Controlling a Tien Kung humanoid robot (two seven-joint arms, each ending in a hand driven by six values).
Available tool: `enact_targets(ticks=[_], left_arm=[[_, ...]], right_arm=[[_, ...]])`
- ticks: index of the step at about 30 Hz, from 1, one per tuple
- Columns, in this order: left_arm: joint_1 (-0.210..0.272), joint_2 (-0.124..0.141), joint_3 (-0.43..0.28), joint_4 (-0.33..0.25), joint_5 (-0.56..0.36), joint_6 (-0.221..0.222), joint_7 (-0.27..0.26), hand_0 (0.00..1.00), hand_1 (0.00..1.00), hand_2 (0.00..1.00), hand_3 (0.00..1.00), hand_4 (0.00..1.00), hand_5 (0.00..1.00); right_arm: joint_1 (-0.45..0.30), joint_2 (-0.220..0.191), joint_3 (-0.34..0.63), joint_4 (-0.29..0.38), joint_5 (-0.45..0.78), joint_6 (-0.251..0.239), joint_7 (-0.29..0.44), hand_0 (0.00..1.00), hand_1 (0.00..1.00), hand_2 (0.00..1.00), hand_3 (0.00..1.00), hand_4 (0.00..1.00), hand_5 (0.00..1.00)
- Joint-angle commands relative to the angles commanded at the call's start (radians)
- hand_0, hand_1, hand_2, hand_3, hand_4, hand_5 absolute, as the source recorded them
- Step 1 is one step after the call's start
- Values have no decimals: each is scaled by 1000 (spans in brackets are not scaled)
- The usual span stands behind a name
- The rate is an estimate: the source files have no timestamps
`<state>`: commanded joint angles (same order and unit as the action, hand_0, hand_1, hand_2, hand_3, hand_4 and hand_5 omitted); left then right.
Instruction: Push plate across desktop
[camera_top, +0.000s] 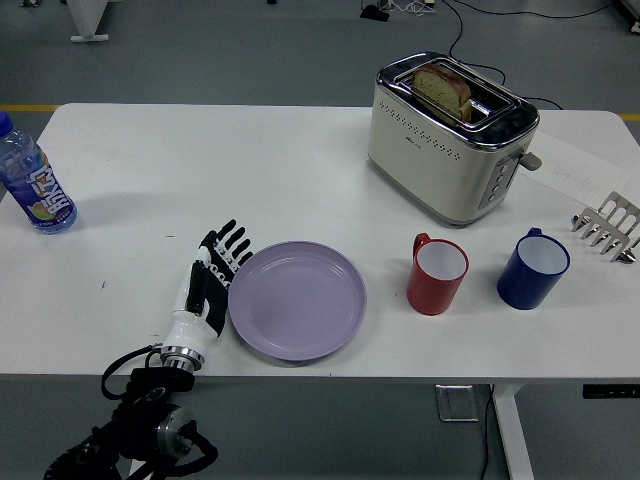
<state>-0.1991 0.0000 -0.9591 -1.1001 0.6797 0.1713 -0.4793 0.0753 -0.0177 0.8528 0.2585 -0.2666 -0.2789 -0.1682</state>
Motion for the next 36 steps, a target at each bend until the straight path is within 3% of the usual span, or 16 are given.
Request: enact_targets(ticks=[20, 36], left_arm=[[6, 0, 56, -19, -16, 0, -1, 851, 898, 910, 890, 530, 998], [-8, 0, 15, -3, -10, 6, -5, 850, 898, 910, 889, 529, 998]], right_arm=[[-11, 1, 9, 2, -14, -2, -7, 591, 524, 610, 600, 367, 529], [-8, 1, 13, 4, -24, -4, -14, 591, 525, 610, 599, 367, 529]])
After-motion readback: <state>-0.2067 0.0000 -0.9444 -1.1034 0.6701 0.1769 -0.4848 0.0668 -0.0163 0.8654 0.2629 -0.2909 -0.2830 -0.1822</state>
